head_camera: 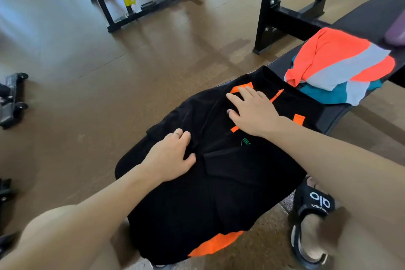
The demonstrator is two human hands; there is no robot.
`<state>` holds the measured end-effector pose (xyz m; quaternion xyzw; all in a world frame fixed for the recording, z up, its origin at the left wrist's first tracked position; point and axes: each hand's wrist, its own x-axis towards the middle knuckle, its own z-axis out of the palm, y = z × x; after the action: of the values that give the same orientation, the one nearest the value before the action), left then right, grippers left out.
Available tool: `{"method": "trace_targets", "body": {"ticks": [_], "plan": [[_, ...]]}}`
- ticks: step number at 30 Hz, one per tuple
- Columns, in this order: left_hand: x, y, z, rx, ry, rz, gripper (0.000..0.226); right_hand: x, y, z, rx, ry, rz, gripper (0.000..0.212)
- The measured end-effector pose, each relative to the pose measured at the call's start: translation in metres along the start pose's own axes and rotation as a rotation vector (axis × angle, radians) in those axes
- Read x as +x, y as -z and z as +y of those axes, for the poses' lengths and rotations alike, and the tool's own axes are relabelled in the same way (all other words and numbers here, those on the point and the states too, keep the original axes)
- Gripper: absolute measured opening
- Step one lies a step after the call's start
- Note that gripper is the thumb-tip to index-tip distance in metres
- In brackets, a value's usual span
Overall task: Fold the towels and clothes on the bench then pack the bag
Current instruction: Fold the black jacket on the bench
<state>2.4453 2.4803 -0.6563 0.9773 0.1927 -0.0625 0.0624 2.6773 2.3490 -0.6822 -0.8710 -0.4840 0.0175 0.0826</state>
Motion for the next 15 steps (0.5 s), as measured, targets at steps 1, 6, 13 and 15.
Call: {"method": "trace_targets", "body": {"ticks": [1, 6, 13, 15], "plan": [[-0.001, -0.003, 0.000, 0.003, -0.010, -0.010, 0.020, -0.002, 0.000, 0.000, 0.004, -0.009, -0.010, 0.057], [-0.008, -0.005, -0.001, 0.038, -0.080, -0.005, 0.013, -0.010, 0.007, 0.022, -0.018, -0.197, -0.209, 0.061], [-0.022, -0.025, 0.002, -0.014, -0.028, 0.179, 0.020, -0.016, 0.023, 0.060, 0.016, -0.375, -0.137, 0.059], [-0.024, -0.028, 0.010, -0.009, 0.035, 0.217, 0.045, -0.020, 0.022, 0.077, 0.017, -0.464, -0.154, 0.057]]}}
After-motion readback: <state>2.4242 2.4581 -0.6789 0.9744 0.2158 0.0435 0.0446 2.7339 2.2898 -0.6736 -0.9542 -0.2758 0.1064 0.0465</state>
